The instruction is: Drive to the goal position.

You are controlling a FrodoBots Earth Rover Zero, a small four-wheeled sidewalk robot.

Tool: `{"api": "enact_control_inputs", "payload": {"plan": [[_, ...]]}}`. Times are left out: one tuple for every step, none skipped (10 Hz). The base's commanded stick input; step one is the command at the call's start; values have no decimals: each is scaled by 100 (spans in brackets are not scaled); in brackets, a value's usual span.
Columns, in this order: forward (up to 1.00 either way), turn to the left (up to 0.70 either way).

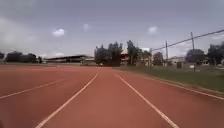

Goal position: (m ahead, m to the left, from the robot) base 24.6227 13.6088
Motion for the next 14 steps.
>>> {"api": "enact_control_inputs", "payload": {"plan": [[45, 0], [45, 0], [45, 0], [45, 0], [45, 0], [45, 0], [45, 0], [45, 0], [45, 0], [45, 0], [45, 0], [45, 0], [45, 0], [45, 0]]}}
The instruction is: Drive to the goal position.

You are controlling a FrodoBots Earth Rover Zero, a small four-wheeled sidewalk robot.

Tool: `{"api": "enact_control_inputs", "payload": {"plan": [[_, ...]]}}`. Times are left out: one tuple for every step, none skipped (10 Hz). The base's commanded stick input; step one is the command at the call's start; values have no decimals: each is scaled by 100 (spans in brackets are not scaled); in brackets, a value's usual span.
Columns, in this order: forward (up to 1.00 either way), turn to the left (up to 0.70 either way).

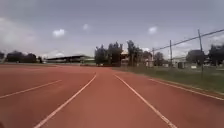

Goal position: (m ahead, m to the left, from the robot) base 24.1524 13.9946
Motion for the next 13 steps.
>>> {"api": "enact_control_inputs", "payload": {"plan": [[45, 0], [45, 0], [45, 0], [45, 0], [45, 0], [45, 0], [45, 0], [45, 0], [45, 0], [45, 0], [45, 0], [45, 0], [45, 0]]}}
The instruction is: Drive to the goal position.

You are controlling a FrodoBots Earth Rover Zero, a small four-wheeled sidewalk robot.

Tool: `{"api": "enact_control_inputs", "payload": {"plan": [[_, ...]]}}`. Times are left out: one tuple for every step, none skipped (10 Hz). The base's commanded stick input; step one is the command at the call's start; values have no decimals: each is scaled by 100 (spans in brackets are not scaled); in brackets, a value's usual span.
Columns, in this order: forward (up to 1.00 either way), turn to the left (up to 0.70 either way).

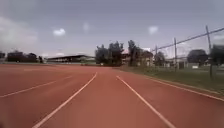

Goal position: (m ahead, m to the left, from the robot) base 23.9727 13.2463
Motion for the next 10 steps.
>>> {"api": "enact_control_inputs", "payload": {"plan": [[45, 0], [45, 0], [45, 0], [45, 0], [45, 0], [45, 0], [45, 0], [45, 0], [45, 0], [45, 0]]}}
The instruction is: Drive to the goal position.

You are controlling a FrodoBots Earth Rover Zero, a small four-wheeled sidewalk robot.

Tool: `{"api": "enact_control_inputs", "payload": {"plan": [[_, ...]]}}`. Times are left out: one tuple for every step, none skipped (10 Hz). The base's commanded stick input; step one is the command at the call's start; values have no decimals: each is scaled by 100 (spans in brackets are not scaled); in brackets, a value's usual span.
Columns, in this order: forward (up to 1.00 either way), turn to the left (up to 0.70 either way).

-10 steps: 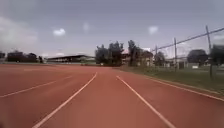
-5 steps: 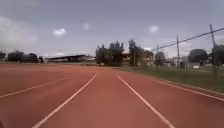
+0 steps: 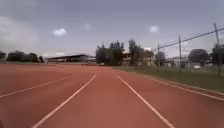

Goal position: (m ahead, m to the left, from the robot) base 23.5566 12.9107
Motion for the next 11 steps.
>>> {"api": "enact_control_inputs", "payload": {"plan": [[45, 0], [45, 0], [45, 0], [45, 0], [45, 0], [45, 0], [45, 0], [45, 0], [45, 0], [45, 0], [45, 0]]}}
